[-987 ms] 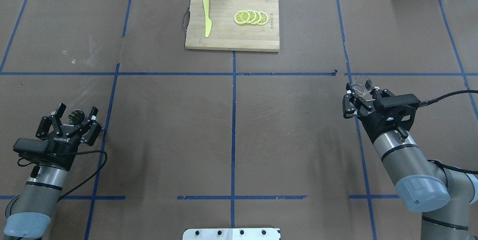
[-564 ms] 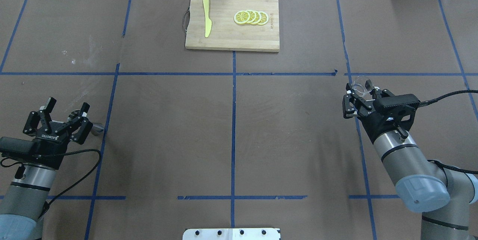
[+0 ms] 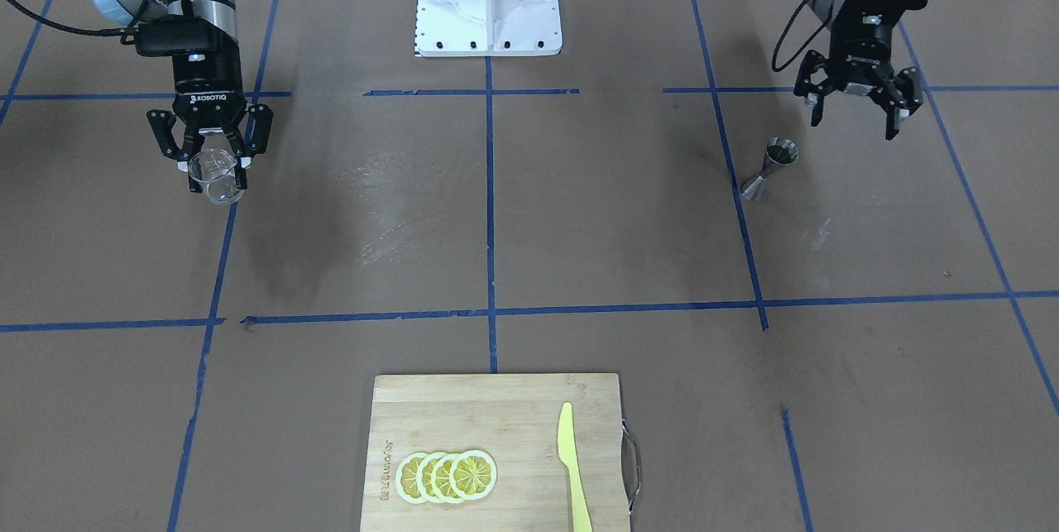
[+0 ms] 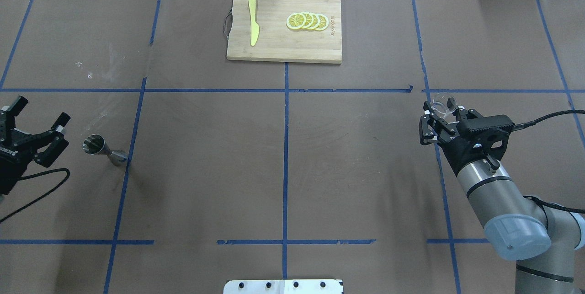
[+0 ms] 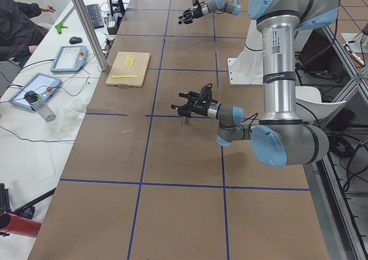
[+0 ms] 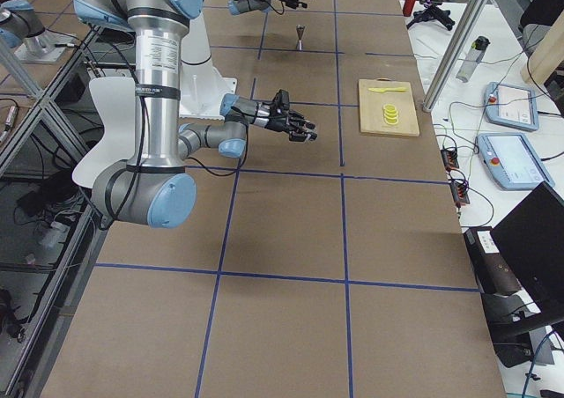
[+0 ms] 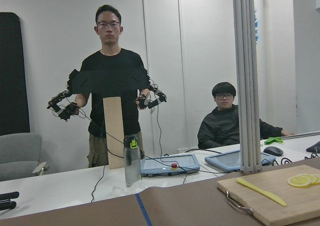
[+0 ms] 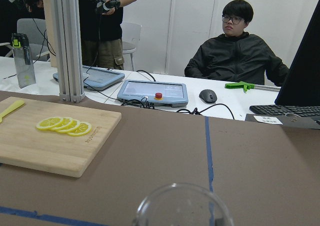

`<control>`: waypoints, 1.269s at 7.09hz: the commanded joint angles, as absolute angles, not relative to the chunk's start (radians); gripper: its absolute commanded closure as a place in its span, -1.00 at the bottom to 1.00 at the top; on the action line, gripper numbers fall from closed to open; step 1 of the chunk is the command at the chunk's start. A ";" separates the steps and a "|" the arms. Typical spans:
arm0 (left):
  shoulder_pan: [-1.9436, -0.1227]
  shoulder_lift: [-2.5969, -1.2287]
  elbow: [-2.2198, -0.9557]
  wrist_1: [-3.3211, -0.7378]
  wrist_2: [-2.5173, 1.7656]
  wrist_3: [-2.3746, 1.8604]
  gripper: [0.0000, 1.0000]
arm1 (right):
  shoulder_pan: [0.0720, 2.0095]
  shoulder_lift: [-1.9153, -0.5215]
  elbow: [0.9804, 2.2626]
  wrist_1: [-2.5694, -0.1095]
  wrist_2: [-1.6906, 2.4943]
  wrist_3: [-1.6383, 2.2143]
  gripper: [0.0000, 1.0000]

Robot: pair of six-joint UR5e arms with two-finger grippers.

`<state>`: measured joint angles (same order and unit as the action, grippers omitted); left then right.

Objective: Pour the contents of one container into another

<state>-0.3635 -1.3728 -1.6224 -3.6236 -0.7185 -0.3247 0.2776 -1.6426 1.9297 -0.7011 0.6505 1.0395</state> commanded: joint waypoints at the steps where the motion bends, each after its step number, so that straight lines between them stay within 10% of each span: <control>1: -0.701 -1.327 -1.617 -3.534 -1.235 -0.321 -0.99 | 0.278 -1.641 1.925 -0.701 0.652 1.040 1.00; 9: -1.551 -1.748 -1.536 -1.766 -1.879 0.160 -1.00 | 0.278 -1.641 1.922 -0.703 0.657 1.037 1.00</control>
